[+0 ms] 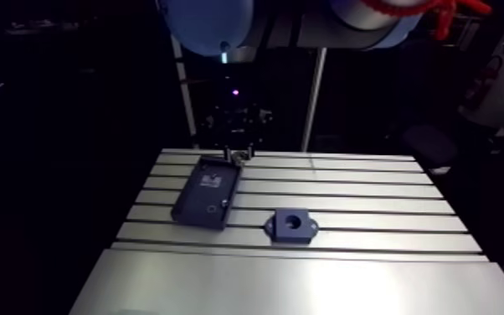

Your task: Pick up the bearing and press it into the housing until flush.

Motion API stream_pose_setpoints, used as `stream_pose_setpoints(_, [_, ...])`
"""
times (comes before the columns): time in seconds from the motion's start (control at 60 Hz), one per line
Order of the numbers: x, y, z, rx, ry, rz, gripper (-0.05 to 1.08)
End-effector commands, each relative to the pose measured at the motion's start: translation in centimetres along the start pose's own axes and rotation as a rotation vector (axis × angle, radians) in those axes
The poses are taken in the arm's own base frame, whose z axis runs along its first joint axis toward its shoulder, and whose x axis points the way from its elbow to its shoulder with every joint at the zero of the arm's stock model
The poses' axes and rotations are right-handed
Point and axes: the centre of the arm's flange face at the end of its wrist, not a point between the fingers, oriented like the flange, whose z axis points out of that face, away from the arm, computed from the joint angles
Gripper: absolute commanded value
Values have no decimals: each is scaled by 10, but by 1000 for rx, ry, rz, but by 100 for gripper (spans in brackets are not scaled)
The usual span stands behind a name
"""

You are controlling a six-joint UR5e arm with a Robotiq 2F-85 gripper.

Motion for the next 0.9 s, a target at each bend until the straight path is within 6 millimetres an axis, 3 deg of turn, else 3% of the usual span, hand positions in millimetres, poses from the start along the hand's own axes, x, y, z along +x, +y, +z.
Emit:
stream_pose_setpoints(0.017, [-33,30,-3,-28,-21,-36,61])
stream_pose_setpoints(0.117, [-52,40,3,-24,-34,-10,61])
stream_pose_setpoints(0.4, [-78,68,22,-9,-36,66,61])
stream_pose_setpoints(0.9, [-72,90,38,-8,1,85,61])
